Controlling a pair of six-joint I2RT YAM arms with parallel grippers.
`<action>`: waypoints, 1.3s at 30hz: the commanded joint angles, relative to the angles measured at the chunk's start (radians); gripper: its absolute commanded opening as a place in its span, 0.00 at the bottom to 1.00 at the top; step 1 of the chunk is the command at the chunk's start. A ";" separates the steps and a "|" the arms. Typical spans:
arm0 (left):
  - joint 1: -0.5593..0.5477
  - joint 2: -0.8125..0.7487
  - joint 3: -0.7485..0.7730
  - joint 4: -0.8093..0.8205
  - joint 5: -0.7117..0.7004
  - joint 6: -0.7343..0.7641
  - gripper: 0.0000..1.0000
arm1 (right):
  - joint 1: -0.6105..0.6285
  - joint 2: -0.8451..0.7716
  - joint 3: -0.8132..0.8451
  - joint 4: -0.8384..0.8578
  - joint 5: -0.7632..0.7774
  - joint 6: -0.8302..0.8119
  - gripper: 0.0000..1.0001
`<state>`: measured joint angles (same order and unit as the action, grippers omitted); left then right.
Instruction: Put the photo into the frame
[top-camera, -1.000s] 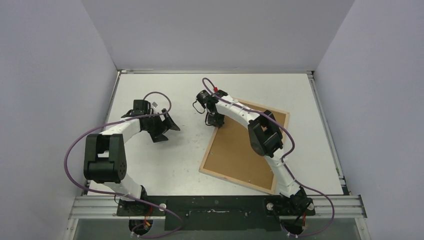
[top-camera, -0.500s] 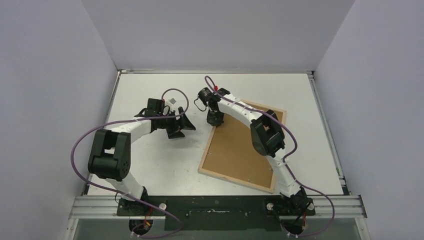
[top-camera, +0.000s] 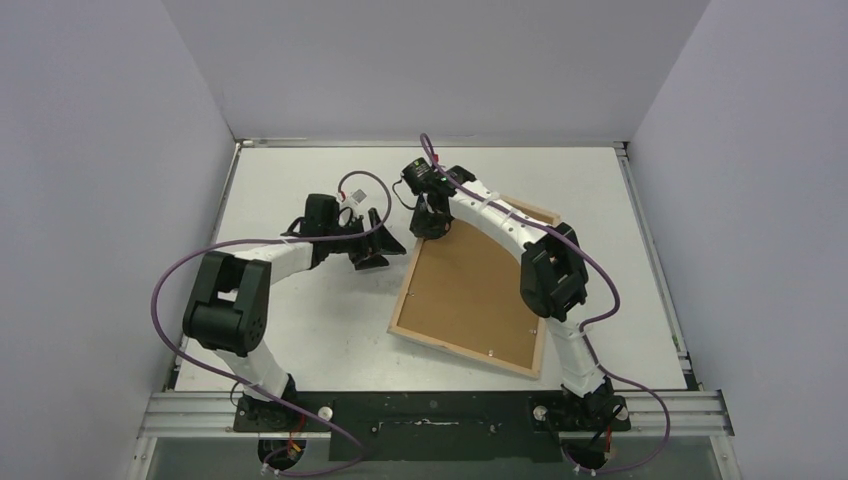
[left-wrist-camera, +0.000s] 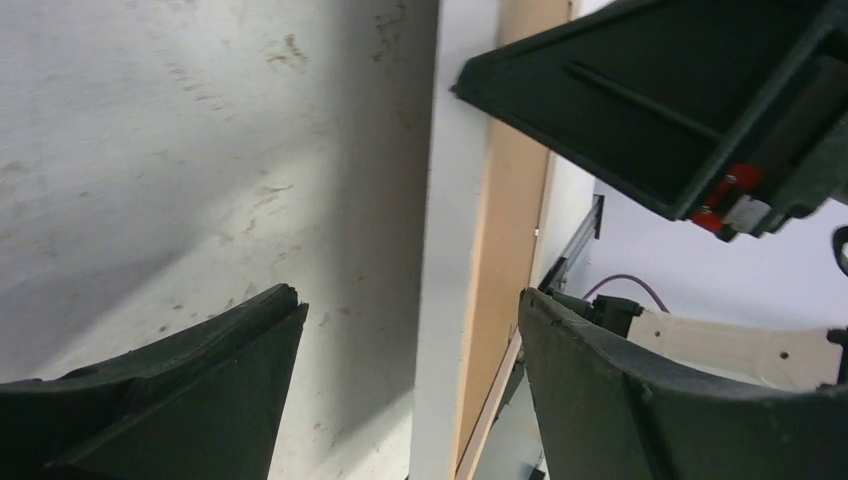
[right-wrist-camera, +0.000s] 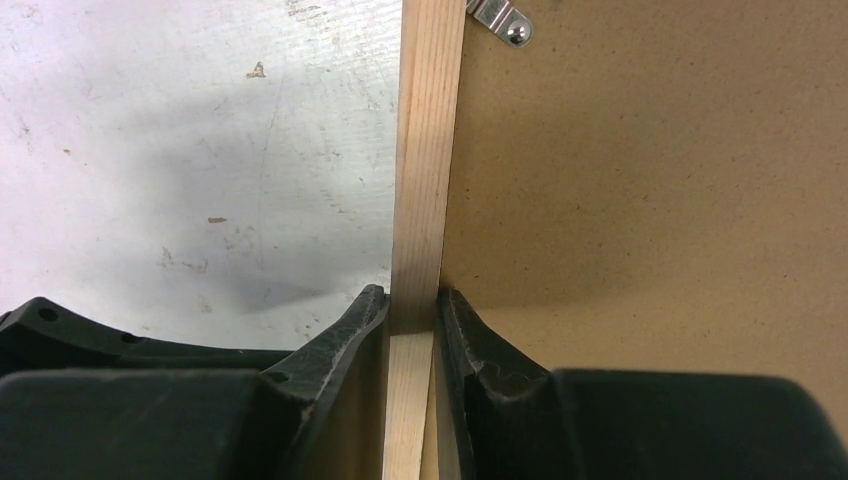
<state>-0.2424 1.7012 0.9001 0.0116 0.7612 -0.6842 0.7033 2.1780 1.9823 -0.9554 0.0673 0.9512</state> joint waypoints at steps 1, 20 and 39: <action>-0.014 0.027 -0.010 0.206 0.126 -0.094 0.74 | -0.004 -0.074 0.027 0.096 -0.060 0.024 0.00; -0.038 0.096 0.037 0.283 0.212 -0.150 0.51 | -0.008 -0.094 0.037 0.181 -0.131 0.075 0.00; -0.043 0.115 0.065 0.372 0.259 -0.197 0.03 | -0.034 -0.138 -0.055 0.294 -0.196 0.158 0.16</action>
<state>-0.2737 1.8351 0.9016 0.3065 0.9596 -0.8631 0.6693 2.1387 1.9274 -0.8059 -0.0757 1.0584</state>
